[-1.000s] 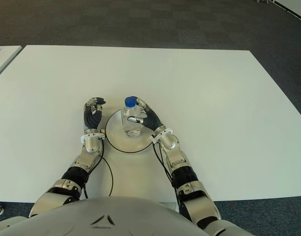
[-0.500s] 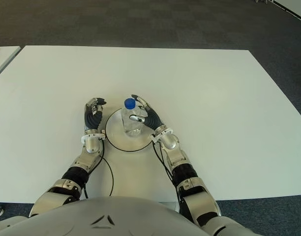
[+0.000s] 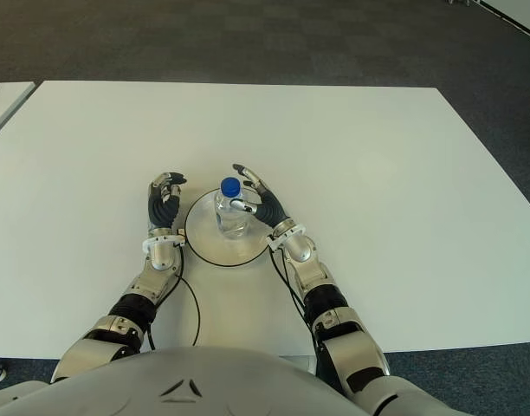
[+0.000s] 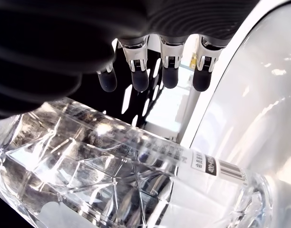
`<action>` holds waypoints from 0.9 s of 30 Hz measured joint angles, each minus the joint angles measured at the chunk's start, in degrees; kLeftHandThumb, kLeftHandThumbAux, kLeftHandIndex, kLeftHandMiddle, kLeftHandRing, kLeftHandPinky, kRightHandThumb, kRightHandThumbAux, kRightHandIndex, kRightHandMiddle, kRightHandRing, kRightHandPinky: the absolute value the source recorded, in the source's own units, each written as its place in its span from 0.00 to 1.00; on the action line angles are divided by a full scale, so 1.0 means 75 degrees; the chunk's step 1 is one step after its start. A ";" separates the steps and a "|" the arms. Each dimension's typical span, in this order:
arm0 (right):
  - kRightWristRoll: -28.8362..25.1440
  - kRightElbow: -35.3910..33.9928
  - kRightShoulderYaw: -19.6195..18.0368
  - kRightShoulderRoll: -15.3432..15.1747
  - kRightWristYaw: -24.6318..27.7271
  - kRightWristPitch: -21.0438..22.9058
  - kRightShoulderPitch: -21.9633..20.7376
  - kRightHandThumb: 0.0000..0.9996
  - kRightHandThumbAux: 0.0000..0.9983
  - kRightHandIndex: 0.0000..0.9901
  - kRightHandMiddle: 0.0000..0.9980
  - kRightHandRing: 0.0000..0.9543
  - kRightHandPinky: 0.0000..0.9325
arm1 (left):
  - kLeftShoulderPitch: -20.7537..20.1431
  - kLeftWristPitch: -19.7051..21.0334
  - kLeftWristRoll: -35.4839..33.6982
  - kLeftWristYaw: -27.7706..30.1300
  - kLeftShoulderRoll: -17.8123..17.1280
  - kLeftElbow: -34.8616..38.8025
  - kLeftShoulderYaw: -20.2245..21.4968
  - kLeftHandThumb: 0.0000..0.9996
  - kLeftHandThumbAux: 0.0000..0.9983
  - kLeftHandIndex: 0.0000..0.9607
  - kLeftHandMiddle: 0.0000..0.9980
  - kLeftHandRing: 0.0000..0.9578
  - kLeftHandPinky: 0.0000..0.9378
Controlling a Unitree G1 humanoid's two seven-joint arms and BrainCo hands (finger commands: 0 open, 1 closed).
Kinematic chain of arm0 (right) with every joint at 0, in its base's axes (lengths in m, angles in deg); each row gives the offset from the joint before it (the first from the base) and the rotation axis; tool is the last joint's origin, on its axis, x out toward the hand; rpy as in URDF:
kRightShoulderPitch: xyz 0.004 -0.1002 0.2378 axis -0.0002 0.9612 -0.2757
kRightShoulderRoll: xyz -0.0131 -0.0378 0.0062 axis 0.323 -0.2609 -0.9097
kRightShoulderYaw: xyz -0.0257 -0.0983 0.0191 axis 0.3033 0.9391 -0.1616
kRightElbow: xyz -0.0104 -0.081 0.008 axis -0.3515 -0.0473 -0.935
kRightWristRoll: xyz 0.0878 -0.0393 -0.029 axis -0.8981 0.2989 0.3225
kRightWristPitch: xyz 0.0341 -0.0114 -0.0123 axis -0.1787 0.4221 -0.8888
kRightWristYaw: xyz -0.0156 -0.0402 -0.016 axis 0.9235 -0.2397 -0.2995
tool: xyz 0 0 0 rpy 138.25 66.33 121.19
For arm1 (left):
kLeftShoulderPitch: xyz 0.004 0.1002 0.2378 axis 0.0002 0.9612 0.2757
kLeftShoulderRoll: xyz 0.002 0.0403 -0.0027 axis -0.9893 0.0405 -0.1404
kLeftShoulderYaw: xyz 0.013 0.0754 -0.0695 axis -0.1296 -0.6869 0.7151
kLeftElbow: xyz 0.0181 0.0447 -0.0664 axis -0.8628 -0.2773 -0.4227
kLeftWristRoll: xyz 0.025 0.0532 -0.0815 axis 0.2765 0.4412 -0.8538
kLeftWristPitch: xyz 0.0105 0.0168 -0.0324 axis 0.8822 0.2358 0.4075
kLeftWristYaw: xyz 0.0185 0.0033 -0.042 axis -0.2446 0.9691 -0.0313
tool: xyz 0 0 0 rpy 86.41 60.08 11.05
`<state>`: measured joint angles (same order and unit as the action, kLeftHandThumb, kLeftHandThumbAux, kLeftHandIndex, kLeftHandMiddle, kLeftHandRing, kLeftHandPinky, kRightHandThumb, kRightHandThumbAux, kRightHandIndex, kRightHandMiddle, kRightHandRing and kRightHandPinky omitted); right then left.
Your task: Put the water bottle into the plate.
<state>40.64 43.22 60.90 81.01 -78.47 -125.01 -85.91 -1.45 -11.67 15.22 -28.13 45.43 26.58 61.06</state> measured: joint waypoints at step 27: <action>-0.0103 0.0316 -0.0039 0.0003 0.0120 -0.0110 -0.0194 0.54 0.27 0.00 0.00 0.00 0.12 | -0.0001 0.0064 0.0126 -0.0283 0.0015 0.0015 -0.0001 0.84 0.68 0.41 0.47 0.43 0.47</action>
<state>39.86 45.59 60.61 81.03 -77.57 -125.84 -87.36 -1.46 -11.19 16.17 -30.26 45.54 26.69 61.05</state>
